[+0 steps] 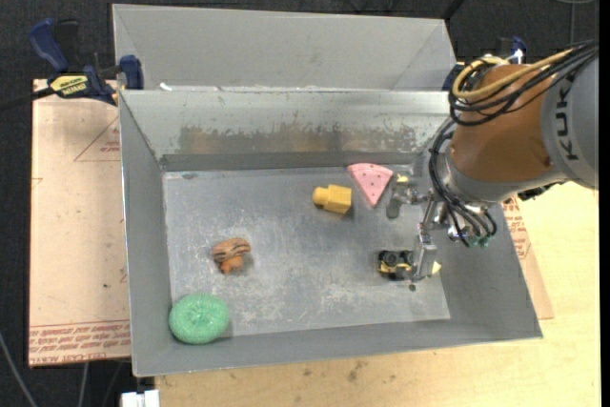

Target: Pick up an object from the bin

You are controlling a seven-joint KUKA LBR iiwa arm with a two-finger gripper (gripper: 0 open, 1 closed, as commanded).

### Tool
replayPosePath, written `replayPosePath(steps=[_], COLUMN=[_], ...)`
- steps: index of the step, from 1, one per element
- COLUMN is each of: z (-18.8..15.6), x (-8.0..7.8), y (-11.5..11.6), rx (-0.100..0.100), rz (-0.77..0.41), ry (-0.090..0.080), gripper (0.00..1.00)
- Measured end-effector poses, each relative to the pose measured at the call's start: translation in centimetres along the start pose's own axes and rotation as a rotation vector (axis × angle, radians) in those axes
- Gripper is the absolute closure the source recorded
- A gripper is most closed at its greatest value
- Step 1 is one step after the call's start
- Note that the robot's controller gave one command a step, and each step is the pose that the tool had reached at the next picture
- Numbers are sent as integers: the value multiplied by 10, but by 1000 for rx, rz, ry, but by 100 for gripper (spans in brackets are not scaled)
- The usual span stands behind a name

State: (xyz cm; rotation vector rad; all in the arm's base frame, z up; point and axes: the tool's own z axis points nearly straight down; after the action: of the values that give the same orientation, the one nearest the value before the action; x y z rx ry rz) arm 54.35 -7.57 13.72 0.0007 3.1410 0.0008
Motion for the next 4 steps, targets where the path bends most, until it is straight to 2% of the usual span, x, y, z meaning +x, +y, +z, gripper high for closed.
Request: replayPosePath(steps=[1, 2, 3, 4], z=[24, 67, 67, 35], x=[12, 29, 29, 12], y=[-12, -34, -34, -32], rx=[-1, 0, 0, 0], rz=[108, 56, 56, 49], ry=[-7, -1, -1, -2], gripper=[0, 100, 100, 100])
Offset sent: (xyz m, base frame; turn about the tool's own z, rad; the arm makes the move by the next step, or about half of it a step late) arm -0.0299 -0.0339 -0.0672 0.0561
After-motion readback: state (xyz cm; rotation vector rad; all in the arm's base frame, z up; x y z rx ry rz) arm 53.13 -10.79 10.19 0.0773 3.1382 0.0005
